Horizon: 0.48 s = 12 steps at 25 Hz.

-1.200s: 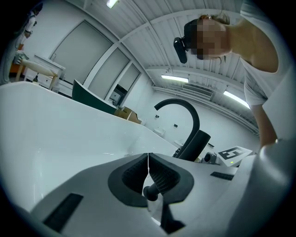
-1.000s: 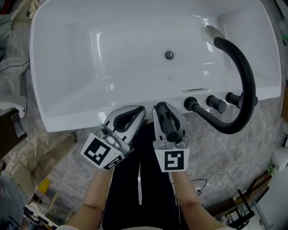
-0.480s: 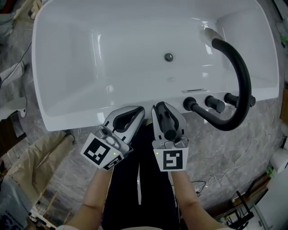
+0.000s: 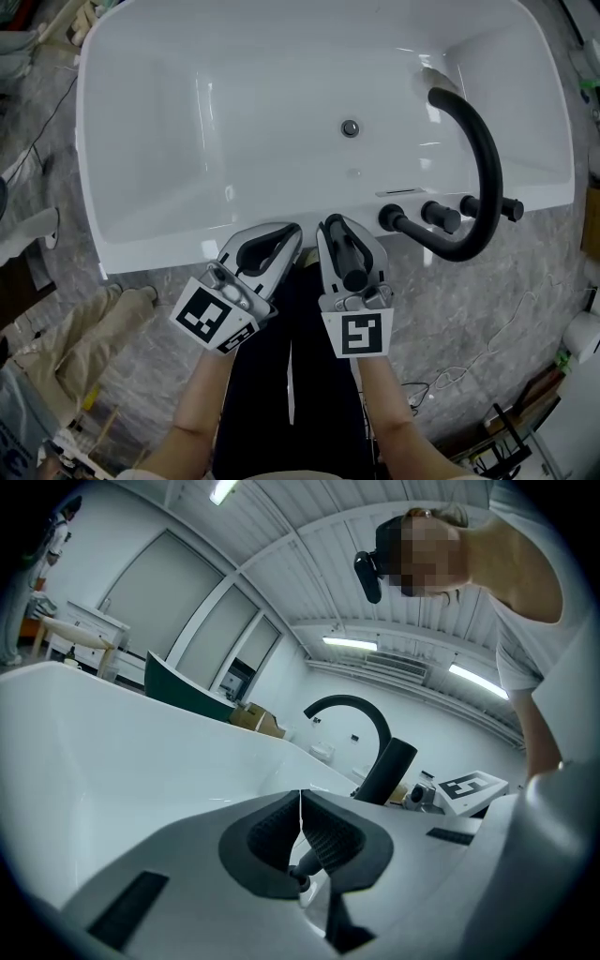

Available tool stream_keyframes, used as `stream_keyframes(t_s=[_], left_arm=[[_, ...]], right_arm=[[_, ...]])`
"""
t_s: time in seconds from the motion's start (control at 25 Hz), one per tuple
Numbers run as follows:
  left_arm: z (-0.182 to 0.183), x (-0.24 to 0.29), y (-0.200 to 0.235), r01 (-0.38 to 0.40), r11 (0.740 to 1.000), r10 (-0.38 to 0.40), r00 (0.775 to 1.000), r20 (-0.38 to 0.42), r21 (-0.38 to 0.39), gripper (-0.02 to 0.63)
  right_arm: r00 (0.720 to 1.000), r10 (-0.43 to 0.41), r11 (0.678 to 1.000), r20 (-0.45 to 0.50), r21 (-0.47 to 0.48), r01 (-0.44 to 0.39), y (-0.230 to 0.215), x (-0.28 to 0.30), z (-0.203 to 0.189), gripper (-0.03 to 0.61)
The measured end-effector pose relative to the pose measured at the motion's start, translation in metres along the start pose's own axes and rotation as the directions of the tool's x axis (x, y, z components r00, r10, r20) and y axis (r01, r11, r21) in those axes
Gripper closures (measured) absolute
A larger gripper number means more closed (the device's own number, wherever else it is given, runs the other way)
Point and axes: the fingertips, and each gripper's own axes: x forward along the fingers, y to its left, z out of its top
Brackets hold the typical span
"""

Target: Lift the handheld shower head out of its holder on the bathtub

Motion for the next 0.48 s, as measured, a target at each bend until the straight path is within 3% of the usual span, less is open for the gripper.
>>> stream_keyframes(t_s=[0.48], left_arm=[[0.021,-0.009,-0.016,0.025,0.999,-0.025,1.000,0.001,0.024,0.601]], right_arm=[[1.000,-0.009,1.000,-0.004,-0.017,0.009,0.003,-0.011,0.028,0.474]])
